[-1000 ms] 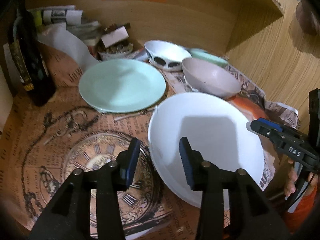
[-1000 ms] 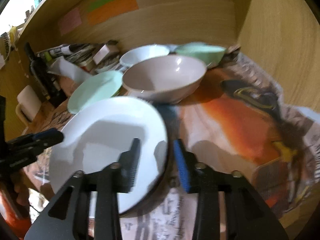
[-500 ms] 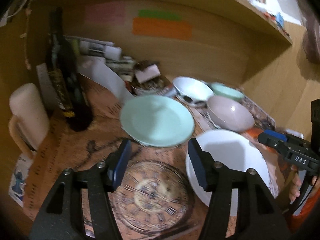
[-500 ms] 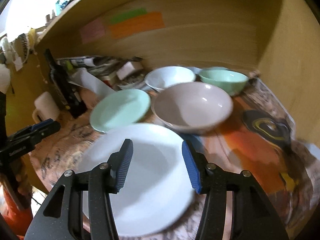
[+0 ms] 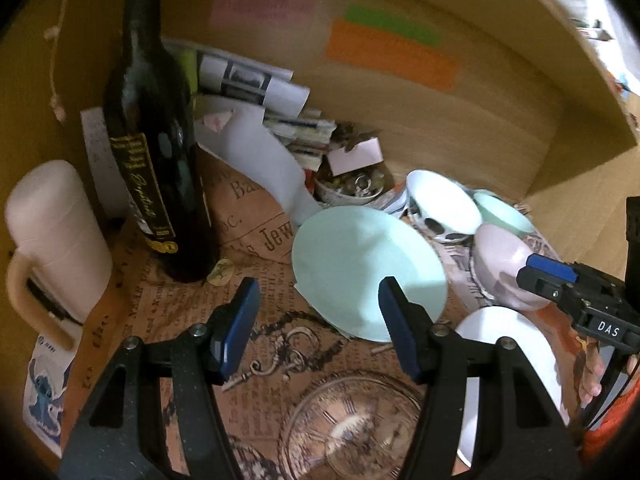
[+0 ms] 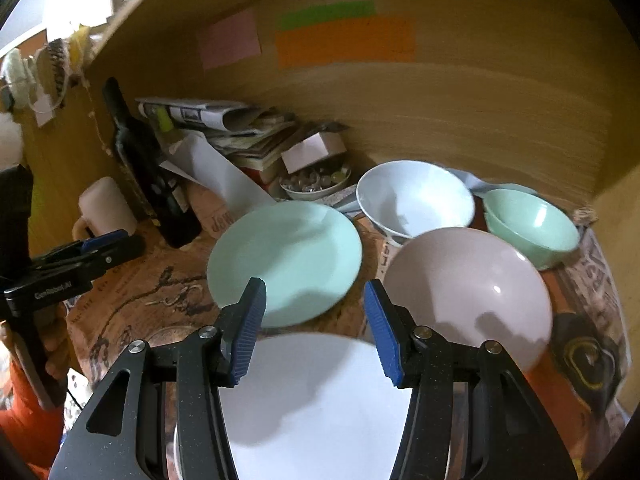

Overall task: Organize plates and bowls
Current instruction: 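Move both grippers to the mint green plate rim and close on it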

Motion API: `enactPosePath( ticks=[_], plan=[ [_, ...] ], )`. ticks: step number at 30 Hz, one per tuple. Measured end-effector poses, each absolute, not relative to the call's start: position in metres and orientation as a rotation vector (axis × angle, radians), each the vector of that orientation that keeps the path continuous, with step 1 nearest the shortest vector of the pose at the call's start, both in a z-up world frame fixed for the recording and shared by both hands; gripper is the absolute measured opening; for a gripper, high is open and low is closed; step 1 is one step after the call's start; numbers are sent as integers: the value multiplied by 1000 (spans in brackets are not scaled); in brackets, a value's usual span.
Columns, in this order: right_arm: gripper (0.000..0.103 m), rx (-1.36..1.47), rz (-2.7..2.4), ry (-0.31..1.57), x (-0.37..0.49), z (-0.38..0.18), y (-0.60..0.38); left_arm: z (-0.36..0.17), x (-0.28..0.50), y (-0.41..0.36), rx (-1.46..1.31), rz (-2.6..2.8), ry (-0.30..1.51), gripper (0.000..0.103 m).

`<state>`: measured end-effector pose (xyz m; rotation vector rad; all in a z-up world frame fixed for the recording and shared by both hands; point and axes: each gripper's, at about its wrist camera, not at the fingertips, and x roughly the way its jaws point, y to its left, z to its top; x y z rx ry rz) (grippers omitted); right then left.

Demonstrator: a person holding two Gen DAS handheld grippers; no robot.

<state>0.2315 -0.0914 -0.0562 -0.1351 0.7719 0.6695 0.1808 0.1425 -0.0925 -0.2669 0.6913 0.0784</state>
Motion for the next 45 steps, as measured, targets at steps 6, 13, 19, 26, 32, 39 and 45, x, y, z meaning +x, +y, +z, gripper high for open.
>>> enactPosePath(
  ticks=[6,13,19,26,32,39,45],
  plan=[
    [47,-137,684,889,271,-70,-74,-116,217,161,-328,46,790,61],
    [47,-176,689,988,306,-86,-49,-137,248,170,-345,56,872,61],
    [47,-227,671,1060,327,-100,-30,-147,263,171,-323,73,903,61],
    [47,-301,646,1104,339,-111,-12,-164,274,173,-324,73,945,57],
    [46,-295,620,1135,349,-119,-6,-169,277,172,-324,53,947,34],
    [40,-313,609,1136,354,-119,-9,-171,279,161,-325,-8,966,18],
    [34,-311,654,1155,350,-118,-9,-170,274,164,-343,-20,964,16]
  ],
)
